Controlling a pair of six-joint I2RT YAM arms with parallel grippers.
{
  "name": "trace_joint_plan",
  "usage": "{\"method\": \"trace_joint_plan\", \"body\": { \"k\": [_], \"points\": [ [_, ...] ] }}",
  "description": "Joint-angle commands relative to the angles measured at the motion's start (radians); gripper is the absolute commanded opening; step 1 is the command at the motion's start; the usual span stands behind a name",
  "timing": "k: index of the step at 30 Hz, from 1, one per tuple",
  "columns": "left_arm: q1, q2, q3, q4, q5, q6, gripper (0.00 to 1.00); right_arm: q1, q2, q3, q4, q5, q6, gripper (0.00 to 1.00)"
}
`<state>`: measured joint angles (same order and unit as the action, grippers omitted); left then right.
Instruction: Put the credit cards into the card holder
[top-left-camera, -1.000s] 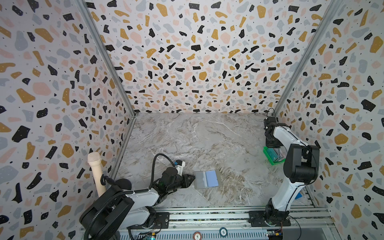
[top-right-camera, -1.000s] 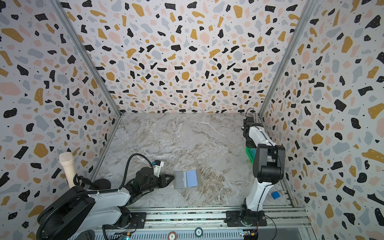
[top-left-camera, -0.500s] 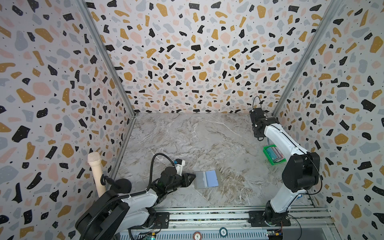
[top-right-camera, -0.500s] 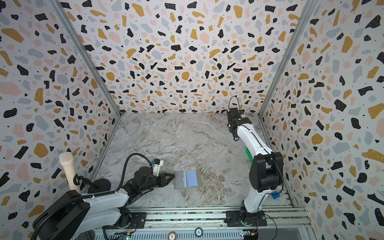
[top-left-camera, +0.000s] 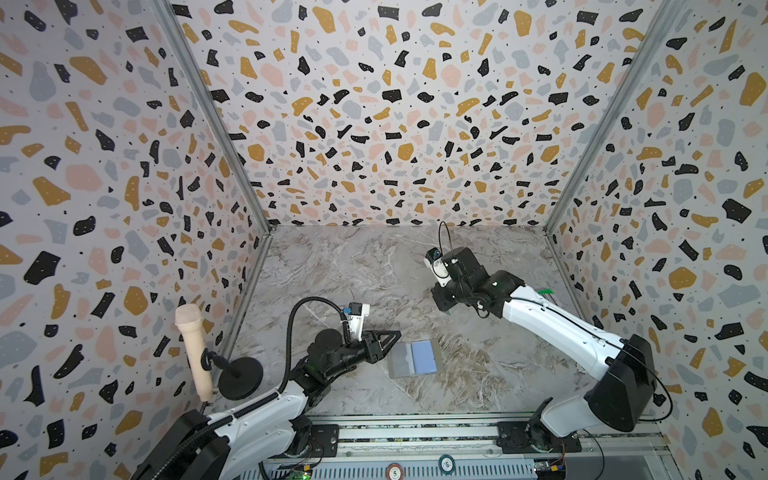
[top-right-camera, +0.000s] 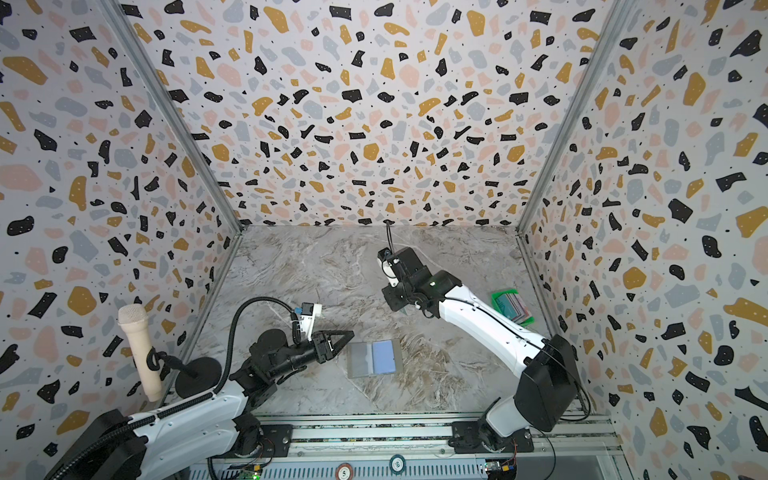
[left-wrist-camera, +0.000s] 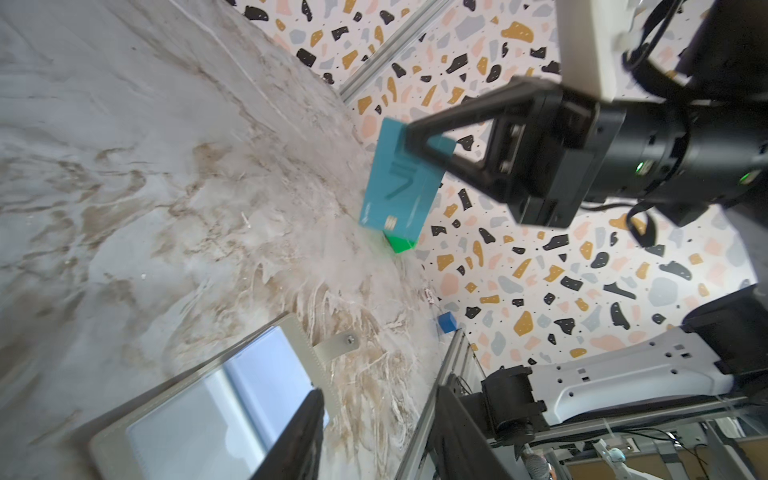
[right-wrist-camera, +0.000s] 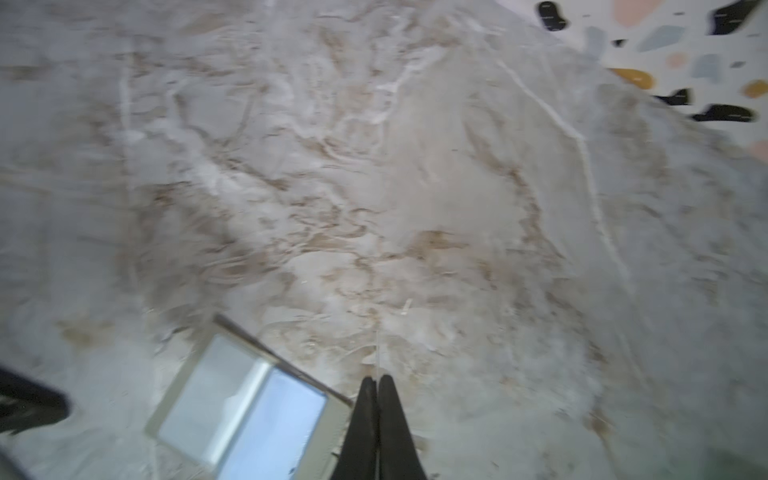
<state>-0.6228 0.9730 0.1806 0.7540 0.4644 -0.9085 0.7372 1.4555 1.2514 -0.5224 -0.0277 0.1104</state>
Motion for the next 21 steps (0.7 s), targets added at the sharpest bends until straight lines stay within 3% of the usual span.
{"method": "trace_joint_plan", "body": {
  "k": [1,6,10,14,21],
  "points": [
    [0.006,0.010,0.022,0.137,0.045,-0.038,0.48,0.014,-0.087,-0.057,0.128,-0.298,0.030,0.00],
    [0.006,0.039,0.023,0.218,0.062,-0.056,0.50,0.023,-0.138,-0.115,0.188,-0.456,0.064,0.00],
    [0.006,0.091,0.022,0.380,0.103,-0.122,0.52,0.025,-0.161,-0.153,0.232,-0.546,0.090,0.00],
    [0.003,0.139,0.028,0.489,0.124,-0.175,0.51,0.030,-0.168,-0.182,0.295,-0.587,0.121,0.00],
    [-0.009,0.174,0.034,0.479,0.117,-0.167,0.43,0.030,-0.169,-0.191,0.377,-0.613,0.173,0.00]
  ]
}}
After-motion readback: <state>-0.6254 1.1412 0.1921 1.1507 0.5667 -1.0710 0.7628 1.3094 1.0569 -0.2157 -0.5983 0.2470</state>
